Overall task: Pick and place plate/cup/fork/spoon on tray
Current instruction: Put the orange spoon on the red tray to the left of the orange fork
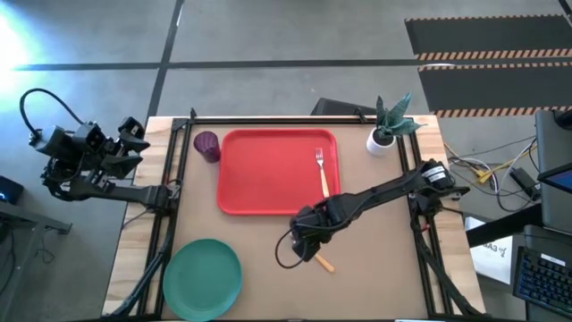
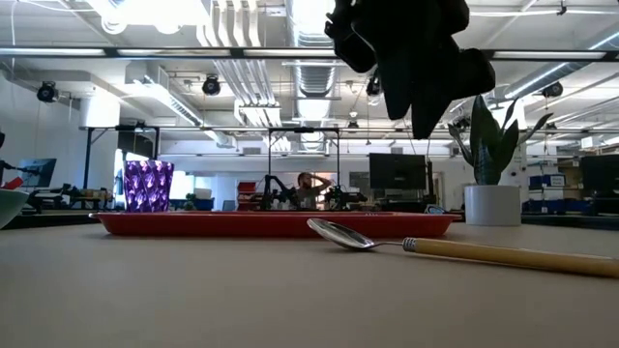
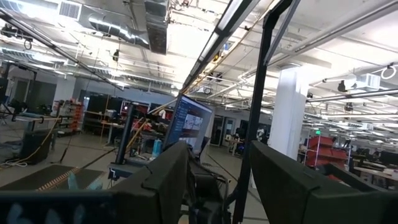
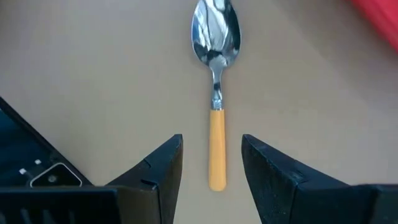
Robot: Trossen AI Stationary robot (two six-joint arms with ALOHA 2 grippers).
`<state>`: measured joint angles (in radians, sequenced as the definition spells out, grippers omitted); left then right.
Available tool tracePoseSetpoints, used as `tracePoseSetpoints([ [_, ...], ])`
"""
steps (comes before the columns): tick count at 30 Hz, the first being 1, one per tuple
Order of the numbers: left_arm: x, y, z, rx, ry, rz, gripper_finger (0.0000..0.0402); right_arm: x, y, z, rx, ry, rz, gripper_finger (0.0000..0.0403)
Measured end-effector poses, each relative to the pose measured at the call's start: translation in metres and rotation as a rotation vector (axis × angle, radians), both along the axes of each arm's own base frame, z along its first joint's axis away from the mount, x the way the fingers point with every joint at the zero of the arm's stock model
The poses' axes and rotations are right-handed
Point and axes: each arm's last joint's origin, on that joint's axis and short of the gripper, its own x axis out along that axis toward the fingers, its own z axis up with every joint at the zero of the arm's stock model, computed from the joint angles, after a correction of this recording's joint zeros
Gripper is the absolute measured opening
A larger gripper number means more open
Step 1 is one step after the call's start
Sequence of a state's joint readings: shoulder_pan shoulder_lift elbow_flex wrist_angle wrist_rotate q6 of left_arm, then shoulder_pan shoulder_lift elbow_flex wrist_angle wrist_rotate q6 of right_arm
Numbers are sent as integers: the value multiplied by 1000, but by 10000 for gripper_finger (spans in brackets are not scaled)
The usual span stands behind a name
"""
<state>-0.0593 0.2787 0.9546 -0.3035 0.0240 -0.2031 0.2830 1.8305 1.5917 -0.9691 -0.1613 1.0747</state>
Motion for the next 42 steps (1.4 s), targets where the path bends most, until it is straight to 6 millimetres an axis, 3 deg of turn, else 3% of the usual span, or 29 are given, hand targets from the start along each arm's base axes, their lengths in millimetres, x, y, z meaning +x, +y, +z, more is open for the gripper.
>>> tracePoseSetpoints([
  [14, 0, 0, 0, 1, 2, 1, 160, 2, 21, -28, 59, 102, 33, 153],
  [25, 0, -1, 0, 13, 3, -25, 160, 11, 26, -68, 45, 178, 94, 153],
  [42, 0, -1, 0, 12, 3, -27, 160, 19, 26, -70, -14, 91, 77, 153],
])
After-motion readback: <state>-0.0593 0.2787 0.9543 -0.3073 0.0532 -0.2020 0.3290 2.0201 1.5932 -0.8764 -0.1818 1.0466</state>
